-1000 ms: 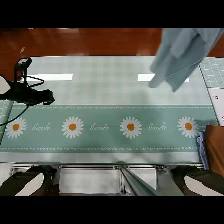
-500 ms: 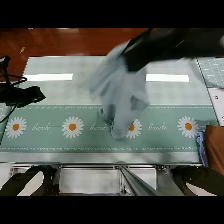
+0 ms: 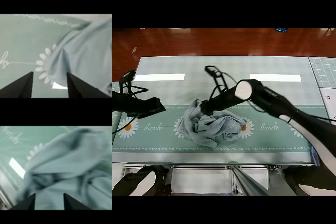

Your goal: Fold the shirts.

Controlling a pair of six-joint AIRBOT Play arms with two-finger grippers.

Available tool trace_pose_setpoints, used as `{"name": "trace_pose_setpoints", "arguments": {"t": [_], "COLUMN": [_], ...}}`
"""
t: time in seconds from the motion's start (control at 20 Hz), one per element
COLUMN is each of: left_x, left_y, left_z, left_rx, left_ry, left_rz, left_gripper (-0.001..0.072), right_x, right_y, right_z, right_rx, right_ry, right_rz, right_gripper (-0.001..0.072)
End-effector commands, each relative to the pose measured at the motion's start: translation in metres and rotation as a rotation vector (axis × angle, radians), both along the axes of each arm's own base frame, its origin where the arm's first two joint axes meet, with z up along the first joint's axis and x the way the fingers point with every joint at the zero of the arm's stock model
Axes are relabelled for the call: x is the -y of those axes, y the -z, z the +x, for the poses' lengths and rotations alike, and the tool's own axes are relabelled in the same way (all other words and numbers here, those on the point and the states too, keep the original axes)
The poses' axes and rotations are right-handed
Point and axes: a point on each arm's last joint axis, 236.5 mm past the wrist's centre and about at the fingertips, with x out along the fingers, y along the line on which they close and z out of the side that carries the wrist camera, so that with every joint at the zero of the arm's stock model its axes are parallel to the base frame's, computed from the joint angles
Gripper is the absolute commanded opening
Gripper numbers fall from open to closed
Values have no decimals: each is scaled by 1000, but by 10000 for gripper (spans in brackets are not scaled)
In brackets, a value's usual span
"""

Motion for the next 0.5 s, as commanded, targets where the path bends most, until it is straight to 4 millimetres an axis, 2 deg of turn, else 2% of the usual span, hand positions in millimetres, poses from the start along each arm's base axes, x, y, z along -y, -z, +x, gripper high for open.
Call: {"name": "trace_pose_setpoints", "arguments": {"t": [0.0, 0.05, 0.1, 0.15, 0.2, 0.25, 0.3, 0.35, 0.4, 0.45], "left_x": [6, 3, 3, 2, 2, 7, 18, 30, 36, 38], "left_y": [11, 13, 16, 22, 30, 39, 46, 54, 63, 74], "left_z": [-32, -40, -43, -47, -49, -52, -57, -60, -62, -64], "left_rx": [-99, -131, -143, -159, -172, -181, -184, -187, -199, -212], "left_ry": [150, 157, 155, 143, 102, 66, 53, 27, -26, -69], "left_rz": [1, 10, 12, 6, -13, -67, -150, -245, -310, -338], "left_gripper": [509, 509, 509, 509, 509, 508, 507, 507, 507, 508], "right_x": [82, 128, 183, 238, 281, 317, 341, 355, 358, 352], "right_y": [-20, -38, -55, -63, -61, -48, -26, 0, 25, 42], "right_z": [44, 66, 84, 92, 88, 74, 54, 30, 6, -14], "right_rx": [-19, 28, 75, 93, 84, 40, -22, -97, -171, -210], "right_ry": [118, 202, 304, 417, 506, 587, 638, 680, 704, 699], "right_rz": [-32, -55, -96, -141, -174, -191, -212, -222, -208, -176], "right_gripper": [408, 408, 408, 408, 408, 408, 407, 407, 407, 407]}}
